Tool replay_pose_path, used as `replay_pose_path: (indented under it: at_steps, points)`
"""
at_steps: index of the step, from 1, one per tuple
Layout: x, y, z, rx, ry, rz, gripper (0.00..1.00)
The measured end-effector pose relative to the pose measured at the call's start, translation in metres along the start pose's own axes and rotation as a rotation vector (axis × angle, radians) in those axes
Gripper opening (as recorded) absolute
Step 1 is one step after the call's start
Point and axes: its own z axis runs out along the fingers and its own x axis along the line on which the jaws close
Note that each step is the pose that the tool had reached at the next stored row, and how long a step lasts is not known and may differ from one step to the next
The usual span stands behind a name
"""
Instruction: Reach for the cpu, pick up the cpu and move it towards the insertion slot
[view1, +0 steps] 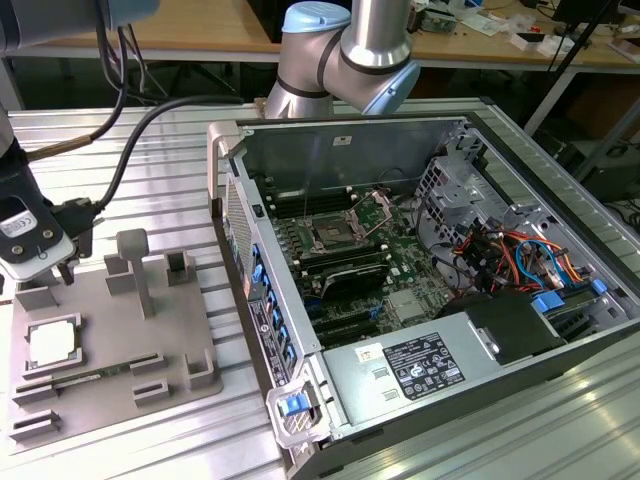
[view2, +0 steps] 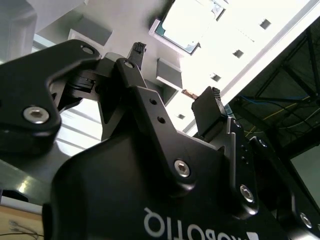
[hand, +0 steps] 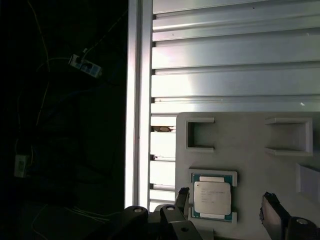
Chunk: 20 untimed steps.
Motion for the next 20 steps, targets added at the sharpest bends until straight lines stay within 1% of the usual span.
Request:
replay_pose_path:
  at_steps: [9,13,20]
  points:
    - [0.0,-0.0001,0.002,0.0,0.0008,0.0,0.66]
    - [0.0,-0.0001,0.0022,0.0013,0.0008,0.0,0.66]
    - [0.0,-0.0004,0.0046,0.0013,0.0008,0.0,0.66]
